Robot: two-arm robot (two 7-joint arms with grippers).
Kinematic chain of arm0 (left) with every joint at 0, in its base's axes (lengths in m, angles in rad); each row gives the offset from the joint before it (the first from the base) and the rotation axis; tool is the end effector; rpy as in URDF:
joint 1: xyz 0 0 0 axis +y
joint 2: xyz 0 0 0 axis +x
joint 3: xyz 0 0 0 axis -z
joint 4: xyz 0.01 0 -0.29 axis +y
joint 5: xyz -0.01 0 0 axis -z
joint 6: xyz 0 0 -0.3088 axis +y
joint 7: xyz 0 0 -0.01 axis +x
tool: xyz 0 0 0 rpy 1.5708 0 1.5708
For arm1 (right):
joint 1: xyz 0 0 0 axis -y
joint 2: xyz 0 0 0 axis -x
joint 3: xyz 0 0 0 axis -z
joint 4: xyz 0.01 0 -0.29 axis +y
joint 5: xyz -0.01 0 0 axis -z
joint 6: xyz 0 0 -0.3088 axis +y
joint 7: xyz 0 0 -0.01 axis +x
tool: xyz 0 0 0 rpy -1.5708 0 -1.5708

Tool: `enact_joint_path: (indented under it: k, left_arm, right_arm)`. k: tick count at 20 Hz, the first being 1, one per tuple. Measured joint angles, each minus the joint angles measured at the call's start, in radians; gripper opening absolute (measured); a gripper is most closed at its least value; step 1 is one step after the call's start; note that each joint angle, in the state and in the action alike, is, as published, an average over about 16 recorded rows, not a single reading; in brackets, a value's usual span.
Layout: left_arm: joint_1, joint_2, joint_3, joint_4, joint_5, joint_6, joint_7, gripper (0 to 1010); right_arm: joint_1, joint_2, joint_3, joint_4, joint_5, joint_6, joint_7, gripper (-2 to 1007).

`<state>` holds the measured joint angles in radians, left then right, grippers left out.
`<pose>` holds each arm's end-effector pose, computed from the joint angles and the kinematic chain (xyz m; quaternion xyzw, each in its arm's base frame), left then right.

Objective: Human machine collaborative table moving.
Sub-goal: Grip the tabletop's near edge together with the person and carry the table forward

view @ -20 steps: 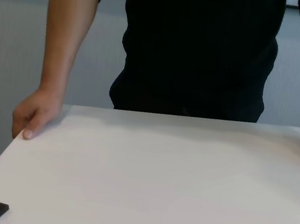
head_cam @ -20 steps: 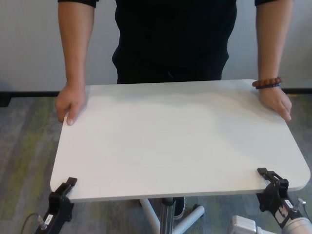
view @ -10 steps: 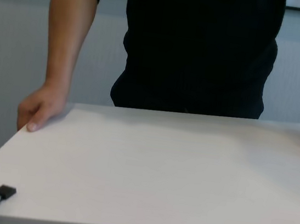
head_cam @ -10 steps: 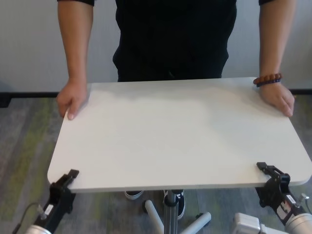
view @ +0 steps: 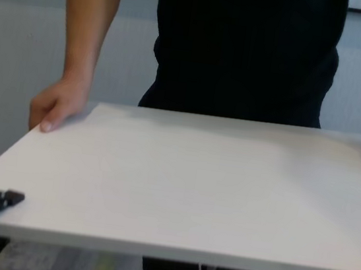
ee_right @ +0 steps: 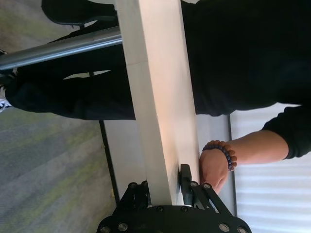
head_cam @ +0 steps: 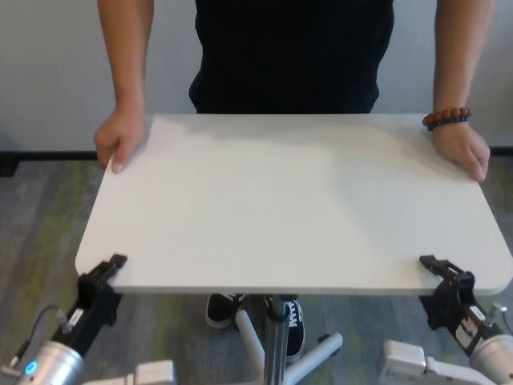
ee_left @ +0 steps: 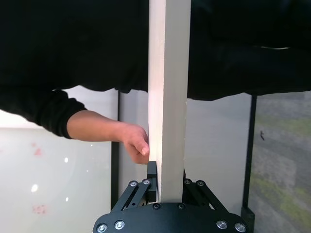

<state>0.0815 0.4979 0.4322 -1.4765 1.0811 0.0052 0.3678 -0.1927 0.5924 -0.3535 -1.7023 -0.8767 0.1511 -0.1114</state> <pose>0.2665 0.0375 -0.3782 0.4009 -0.5629 0.4221 0.5867 0.2487 -0.0515 -0.3314 -0.4595 -0.4561 -0.4337 0.6267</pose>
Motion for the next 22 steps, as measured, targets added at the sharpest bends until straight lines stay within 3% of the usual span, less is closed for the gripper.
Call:
enact_joint_path:
  k: [11,22]
  left_arm:
    - [-0.096,-0.023,0.027,0.039,0.004,-0.014,-0.022,225]
    - [-0.198,-0.053,0.069,0.132,-0.017,-0.045,-0.043,228]
  right_arm:
    - [0.070,-0.004,0.012,0.023,-0.038,-0.022,0.053,272]
    - [0.162,-0.051,0.001,0.108,-0.062,-0.068,0.074,273]
